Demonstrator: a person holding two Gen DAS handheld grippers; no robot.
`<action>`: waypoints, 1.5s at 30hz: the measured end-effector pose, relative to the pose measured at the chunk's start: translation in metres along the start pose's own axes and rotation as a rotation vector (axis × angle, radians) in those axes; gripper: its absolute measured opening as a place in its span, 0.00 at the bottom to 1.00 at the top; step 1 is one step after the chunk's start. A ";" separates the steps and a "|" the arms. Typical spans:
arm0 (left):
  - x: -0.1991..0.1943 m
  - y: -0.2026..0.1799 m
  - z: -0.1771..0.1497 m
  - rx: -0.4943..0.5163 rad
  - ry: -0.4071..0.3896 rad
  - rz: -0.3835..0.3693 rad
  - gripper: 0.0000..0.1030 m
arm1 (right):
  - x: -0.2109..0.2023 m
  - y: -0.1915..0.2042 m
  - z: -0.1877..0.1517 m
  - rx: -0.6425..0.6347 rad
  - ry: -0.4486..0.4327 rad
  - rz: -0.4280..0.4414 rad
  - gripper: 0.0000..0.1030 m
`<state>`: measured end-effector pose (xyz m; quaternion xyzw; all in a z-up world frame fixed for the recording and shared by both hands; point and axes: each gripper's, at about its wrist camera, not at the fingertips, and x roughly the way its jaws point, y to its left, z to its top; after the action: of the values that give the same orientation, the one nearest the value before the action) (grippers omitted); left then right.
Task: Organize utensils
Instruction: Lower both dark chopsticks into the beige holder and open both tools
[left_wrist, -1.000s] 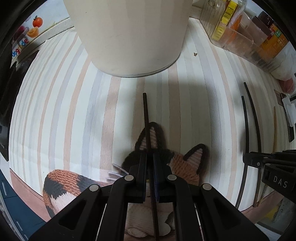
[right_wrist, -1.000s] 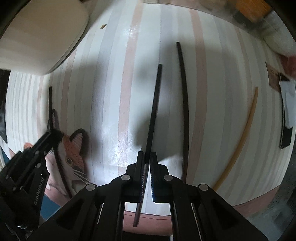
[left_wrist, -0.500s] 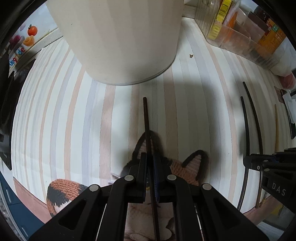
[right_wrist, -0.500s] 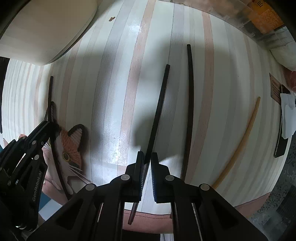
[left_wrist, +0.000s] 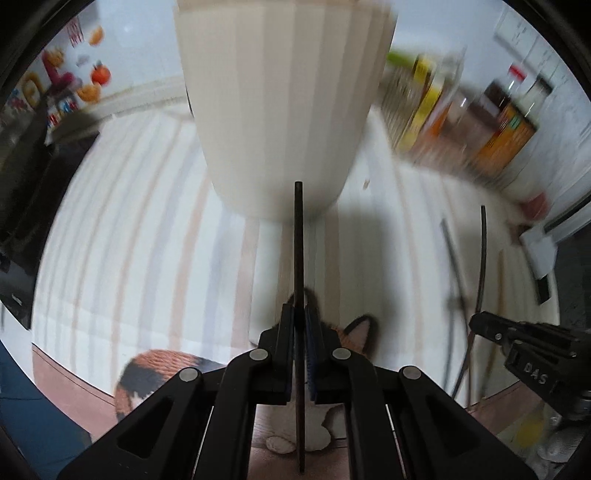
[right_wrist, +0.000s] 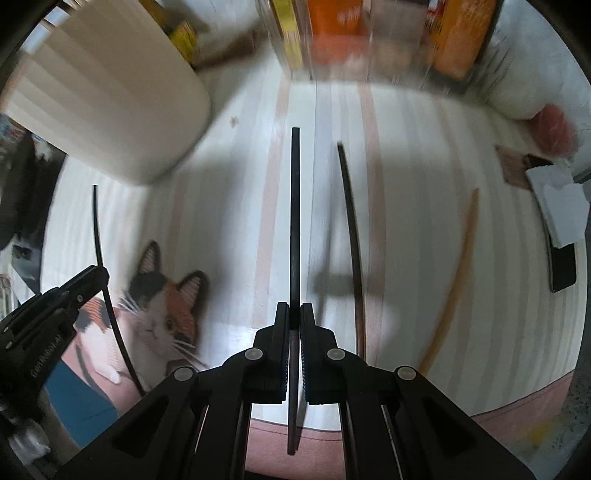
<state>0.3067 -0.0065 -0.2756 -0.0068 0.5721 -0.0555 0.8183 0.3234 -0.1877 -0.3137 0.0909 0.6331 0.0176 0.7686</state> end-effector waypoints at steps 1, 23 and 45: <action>-0.014 0.000 0.003 -0.001 -0.038 0.001 0.03 | -0.011 0.003 0.001 0.001 -0.034 0.012 0.05; -0.245 0.014 0.165 -0.042 -0.553 -0.150 0.02 | -0.241 0.054 0.150 -0.083 -0.687 0.224 0.05; -0.165 0.040 0.237 -0.116 -0.403 -0.100 0.01 | -0.160 0.108 0.239 -0.178 -0.574 0.262 0.05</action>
<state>0.4757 0.0371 -0.0427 -0.0934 0.3980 -0.0605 0.9106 0.5350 -0.1321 -0.0978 0.1054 0.3694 0.1453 0.9118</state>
